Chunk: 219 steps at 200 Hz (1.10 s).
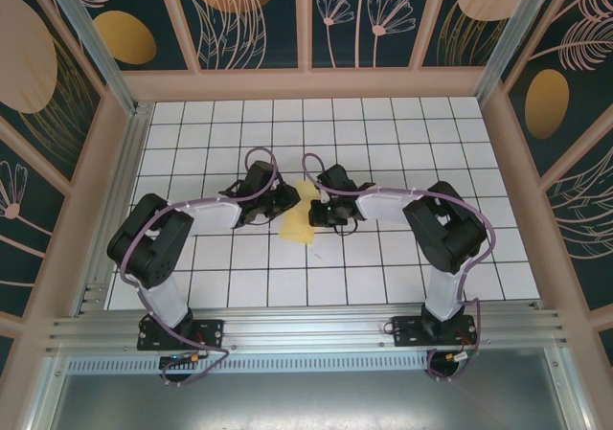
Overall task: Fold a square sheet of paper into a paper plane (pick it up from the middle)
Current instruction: Fold the triangle a second time at the center of the table.
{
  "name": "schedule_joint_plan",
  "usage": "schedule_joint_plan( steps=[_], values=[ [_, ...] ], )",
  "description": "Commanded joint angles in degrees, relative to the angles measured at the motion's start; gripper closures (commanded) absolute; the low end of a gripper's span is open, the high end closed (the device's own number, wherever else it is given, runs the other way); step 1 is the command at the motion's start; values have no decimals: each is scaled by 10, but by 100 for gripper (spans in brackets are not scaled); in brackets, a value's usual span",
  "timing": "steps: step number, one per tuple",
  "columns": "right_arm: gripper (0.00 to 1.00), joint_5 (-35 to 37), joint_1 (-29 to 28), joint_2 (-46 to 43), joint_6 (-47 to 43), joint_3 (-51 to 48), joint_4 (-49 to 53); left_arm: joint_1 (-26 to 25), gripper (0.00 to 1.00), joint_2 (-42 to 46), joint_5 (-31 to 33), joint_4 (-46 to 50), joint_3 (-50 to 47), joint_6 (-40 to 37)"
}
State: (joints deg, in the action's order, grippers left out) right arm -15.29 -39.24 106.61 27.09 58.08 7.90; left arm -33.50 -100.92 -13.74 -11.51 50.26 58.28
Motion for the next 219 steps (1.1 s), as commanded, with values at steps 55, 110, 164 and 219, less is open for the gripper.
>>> schedule_joint_plan(
  steps=[55,110,164,219],
  values=[
    [100,77,8,57,-5,-32,70,-8,85,-52,25,33,1,2],
    [100,42,11,20,-16,-18,60,-8,89,-71,61,57,-7,9],
    [100,-105,10,-72,-6,-8,-7,-9,95,-69,53,40,-26,22],
    [100,-121,-8,-33,5,15,10,-9,95,-68,47,30,-36,26]
  ],
)
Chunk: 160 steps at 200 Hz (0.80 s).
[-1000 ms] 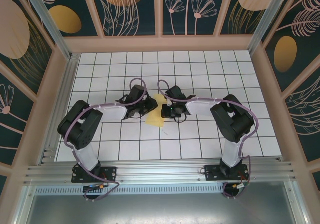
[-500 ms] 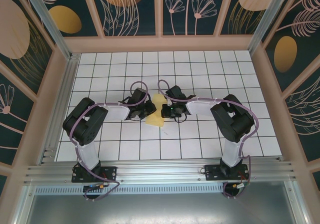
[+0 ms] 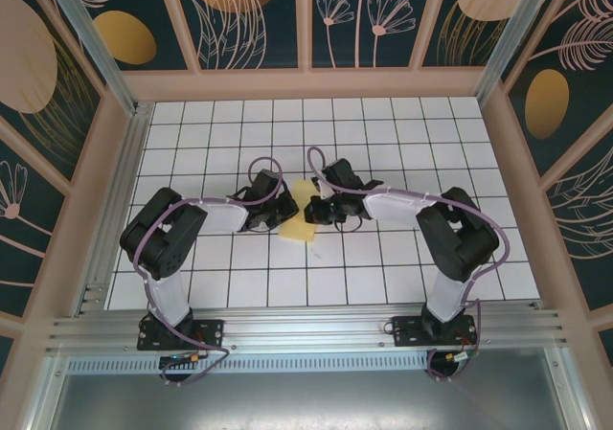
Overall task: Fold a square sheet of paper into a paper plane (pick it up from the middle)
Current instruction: Fold the triangle a second time at the center of the table.
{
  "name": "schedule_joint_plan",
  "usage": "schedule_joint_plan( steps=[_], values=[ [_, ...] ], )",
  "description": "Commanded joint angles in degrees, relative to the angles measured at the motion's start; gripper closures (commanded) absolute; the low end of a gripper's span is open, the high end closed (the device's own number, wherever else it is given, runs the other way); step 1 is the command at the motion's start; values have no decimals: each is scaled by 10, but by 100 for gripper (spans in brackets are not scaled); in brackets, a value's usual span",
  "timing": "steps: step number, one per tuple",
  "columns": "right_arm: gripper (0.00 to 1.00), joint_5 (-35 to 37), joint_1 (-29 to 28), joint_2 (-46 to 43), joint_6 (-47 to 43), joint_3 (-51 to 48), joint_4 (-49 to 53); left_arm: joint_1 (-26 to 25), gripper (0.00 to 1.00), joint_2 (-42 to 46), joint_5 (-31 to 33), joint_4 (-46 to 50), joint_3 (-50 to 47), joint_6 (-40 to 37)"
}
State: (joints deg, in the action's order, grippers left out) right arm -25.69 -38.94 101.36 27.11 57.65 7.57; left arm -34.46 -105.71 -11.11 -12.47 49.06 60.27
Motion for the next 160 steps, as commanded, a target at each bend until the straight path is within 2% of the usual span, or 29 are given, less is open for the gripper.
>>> schedule_joint_plan(
  steps=[1,98,160],
  values=[
    [100,-17,-12,20,5,20,14,1,95,-21,21,39,-25,6],
    [100,6,-19,106,26,54,42,2,96,-17,17,19,-44,24],
    [100,-31,-18,44,23,-45,58,1,96,-19,25,20,-48,25]
  ],
)
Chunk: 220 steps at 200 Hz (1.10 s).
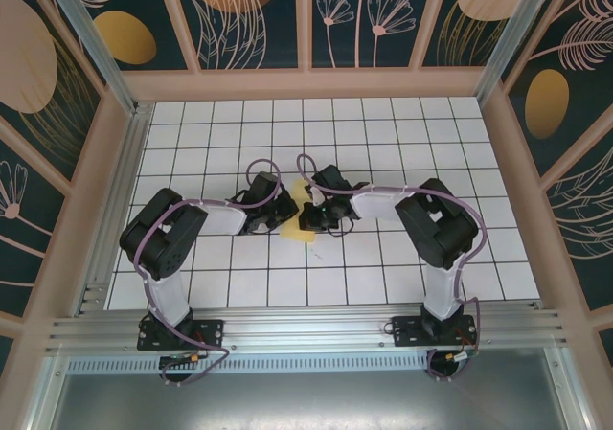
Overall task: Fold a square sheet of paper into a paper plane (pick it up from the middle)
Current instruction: Fold the triangle a second time at the center of the table.
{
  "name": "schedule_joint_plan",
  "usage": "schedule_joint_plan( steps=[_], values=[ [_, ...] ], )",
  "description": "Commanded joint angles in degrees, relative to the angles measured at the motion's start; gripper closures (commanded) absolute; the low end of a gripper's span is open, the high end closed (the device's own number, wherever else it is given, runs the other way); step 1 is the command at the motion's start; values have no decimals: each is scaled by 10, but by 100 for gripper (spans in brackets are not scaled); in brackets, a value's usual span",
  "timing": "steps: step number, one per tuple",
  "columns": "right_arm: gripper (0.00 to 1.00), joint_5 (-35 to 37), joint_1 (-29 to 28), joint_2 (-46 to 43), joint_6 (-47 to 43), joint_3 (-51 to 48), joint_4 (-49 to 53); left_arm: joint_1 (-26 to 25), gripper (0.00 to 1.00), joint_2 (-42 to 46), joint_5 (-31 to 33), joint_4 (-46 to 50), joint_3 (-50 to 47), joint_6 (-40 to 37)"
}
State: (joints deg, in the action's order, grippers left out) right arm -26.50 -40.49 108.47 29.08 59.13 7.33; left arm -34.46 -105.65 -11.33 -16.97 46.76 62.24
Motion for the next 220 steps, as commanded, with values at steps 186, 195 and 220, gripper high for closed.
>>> schedule_joint_plan(
  steps=[186,195,220],
  values=[
    [100,17,-9,-53,78,-67,-14,1,96,-9,17,45,-30,8],
    [100,19,-9,-51,77,-71,-11,1,96,-6,17,45,-29,8],
    [100,28,-8,-40,76,-83,5,1,95,10,5,37,-29,4]
  ],
)
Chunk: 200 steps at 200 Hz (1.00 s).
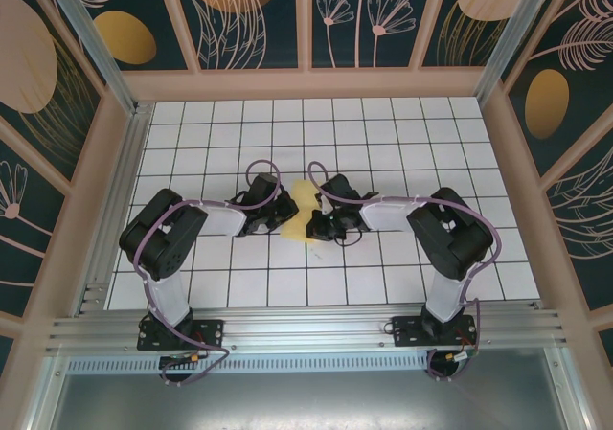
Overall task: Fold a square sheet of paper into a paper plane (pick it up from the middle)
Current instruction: Fold the triangle a second time at the center of the table.
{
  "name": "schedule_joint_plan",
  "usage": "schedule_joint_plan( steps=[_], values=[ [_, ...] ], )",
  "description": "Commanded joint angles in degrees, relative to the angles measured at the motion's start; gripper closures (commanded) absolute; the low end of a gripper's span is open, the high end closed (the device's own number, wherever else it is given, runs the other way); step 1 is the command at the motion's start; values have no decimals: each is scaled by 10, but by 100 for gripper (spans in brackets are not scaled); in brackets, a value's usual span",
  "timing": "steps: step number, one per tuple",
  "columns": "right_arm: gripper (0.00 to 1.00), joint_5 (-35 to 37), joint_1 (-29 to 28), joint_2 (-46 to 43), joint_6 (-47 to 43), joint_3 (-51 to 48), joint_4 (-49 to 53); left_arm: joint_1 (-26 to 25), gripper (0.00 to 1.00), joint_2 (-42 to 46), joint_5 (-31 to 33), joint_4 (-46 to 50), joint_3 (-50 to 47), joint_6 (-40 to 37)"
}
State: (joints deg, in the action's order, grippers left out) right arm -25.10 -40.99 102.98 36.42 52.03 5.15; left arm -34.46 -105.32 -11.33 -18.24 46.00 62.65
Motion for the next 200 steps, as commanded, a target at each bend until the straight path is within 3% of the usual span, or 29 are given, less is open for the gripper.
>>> schedule_joint_plan(
  steps=[1,45,102,157,200],
  values=[
    [100,15,-3,16,2,-12,27,1,95,8,3,49,-21,0],
    [100,30,-4,33,8,-15,39,-11,87,58,-80,-46,-58,20],
    [100,32,-4,39,6,-17,40,-31,84,85,-71,-55,-65,20],
    [100,33,-6,38,9,-16,37,-44,100,48,-56,-48,-65,46],
    [100,34,-6,41,8,-12,40,-47,100,29,-51,-33,-58,55]
  ],
)
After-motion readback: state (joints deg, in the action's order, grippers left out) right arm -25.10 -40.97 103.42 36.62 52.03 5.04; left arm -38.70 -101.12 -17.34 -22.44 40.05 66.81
